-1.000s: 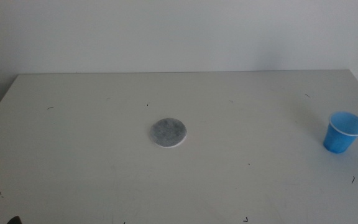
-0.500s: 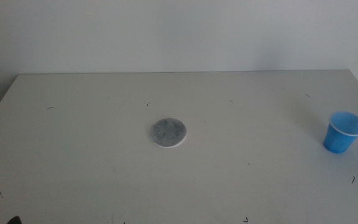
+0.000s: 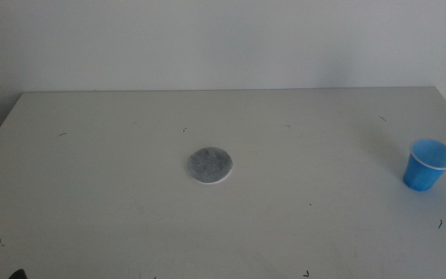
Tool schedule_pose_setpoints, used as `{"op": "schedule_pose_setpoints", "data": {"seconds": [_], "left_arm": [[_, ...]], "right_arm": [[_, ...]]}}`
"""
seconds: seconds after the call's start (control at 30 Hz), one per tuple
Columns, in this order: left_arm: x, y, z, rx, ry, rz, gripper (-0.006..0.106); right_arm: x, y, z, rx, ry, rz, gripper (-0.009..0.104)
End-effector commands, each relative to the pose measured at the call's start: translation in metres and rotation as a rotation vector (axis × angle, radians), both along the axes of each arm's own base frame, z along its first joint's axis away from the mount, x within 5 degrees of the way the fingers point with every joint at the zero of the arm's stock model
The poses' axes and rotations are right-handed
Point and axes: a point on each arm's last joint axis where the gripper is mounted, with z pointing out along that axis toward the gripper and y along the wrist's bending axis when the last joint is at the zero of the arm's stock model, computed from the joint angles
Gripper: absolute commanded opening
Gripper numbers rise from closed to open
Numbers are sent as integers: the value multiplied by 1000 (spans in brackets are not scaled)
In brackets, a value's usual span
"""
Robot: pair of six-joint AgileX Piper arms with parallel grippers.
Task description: Place an empty cup on a cup mat.
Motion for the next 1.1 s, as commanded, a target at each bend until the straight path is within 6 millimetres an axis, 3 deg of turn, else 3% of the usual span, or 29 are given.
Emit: {"op": "schedule_pose_setpoints", "data": {"seconds": [0.0,0.2,0.47,0.87,1.07], "left_arm": [[1,0,8,-15,-76,0,105],[1,0,8,-15,-76,0,105],[1,0,8,-15,-76,0,105],[1,0,8,-15,-76,0,105],[1,0,8,-15,-76,0,105]], "right_arm": [[12,-10,14,-40,-95,-19,85],[52,-16,-4,-33,-65,-18,85],[86,-19,-56,-2,68,-14,85],[113,-23,-121,17,225,-12,84],[119,-25,-144,16,281,-11,76]]}}
